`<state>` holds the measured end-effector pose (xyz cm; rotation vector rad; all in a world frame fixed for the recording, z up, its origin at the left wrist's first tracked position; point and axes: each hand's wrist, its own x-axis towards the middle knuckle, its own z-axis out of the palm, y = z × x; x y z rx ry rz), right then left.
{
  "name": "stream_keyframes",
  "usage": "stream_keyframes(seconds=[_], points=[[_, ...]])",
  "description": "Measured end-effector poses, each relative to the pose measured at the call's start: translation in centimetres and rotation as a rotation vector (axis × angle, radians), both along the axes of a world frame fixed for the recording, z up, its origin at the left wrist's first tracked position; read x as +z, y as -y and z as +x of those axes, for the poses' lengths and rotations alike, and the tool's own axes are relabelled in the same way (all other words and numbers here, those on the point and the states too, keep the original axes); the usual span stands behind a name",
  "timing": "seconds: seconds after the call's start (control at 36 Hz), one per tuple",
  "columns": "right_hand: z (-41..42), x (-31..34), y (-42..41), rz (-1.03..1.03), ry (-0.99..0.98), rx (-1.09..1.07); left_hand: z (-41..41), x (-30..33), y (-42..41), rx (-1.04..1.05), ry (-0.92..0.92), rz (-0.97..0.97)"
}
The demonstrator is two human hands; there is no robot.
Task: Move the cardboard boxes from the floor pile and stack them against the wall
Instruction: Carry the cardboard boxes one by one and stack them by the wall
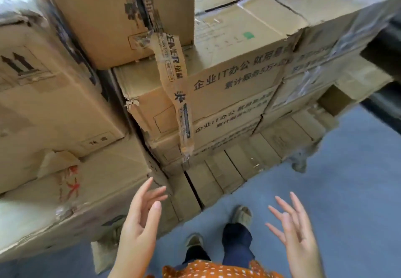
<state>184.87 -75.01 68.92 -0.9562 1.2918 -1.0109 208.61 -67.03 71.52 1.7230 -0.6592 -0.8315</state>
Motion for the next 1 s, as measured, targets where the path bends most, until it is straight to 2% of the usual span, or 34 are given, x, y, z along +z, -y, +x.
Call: stream_keyframes(seconds=[0.17,0.44,0.72,1.0], points=[[-3.1,0.7,-5.8,-0.040,0.002,-0.319,-0.9,0.7,0.2,-0.227,0.021,-0.007],[-9.3,1.0,-15.3,-0.085,-0.055,-0.700,-7.1,2.5,0.8,-0.709,0.014,-0.013],[-17.0,1.7,-28.7,-0.095,-0.108,-1.039,-18.0,1.3,-3.8,-0.956,0.031,-0.085],[-25.4,1.5,-42.3,-0.049,-0.151,-1.312,-31.3,-0.6,-12.6,-1.218,-0.032,-0.095]])
